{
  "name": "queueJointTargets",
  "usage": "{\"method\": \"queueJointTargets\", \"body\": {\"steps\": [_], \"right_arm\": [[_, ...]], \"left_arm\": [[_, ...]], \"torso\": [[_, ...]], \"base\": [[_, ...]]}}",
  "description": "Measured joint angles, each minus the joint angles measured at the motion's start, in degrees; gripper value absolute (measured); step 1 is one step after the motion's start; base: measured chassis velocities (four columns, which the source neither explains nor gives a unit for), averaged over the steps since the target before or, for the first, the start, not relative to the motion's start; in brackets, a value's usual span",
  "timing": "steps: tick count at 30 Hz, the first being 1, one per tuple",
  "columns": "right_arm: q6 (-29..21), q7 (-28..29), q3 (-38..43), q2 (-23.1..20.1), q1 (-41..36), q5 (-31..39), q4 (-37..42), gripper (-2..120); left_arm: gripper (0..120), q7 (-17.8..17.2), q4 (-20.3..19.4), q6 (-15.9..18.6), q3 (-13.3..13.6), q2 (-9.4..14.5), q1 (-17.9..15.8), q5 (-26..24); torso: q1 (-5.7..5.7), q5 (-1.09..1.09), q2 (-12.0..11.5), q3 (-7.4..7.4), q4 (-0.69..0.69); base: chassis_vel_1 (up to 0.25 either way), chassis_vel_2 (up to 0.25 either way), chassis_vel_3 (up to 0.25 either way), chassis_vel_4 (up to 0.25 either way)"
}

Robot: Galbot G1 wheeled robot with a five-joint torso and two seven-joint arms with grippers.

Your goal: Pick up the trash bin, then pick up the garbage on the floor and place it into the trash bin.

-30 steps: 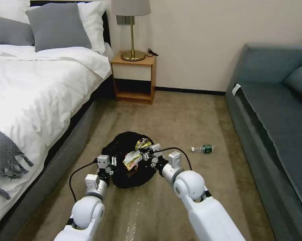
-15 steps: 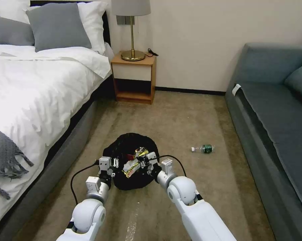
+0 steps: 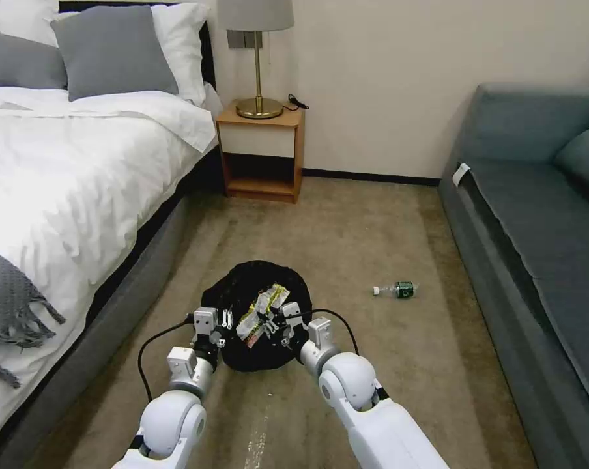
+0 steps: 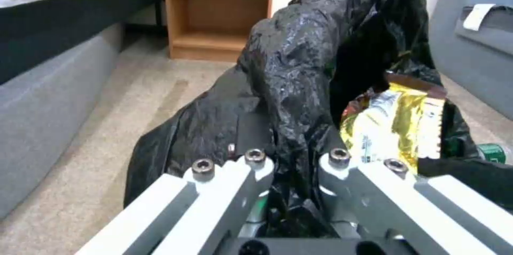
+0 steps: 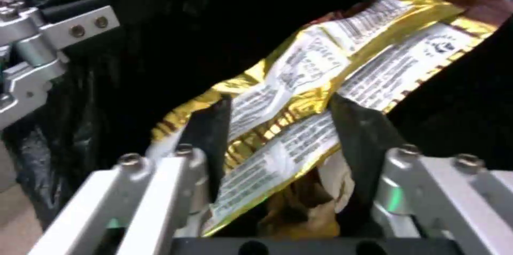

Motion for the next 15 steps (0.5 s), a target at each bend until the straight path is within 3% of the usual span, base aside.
{"method": "queueJointTargets", "body": {"steps": [6,9,15], "right_arm": [[0.60,0.90,0.59,0.13,-1.37,-0.04,0.83,68],[0.63,0.95,1.11,0.04,-2.40,0.09,1.97,85],[0.63,0.95,1.60,0.23,-3.49,0.18,3.34,99]], "left_arm": [[4,0.00,0.03,-0.70,-0.34,0.62,0.13,-0.13],[4,0.00,0.06,-0.84,-0.57,1.07,0.12,-0.48],[4,-0.01,0.06,-0.84,-0.92,1.41,-0.25,-1.11]], "torso": [[0.00,0.00,0.00,0.00,0.00],[0.00,0.00,0.00,0.00,0.00],[0.00,0.00,0.00,0.00,0.00]], "base": [[0.000,0.000,0.000,0.000],[0.000,0.000,0.000,0.000],[0.000,0.000,0.000,0.000]]}}
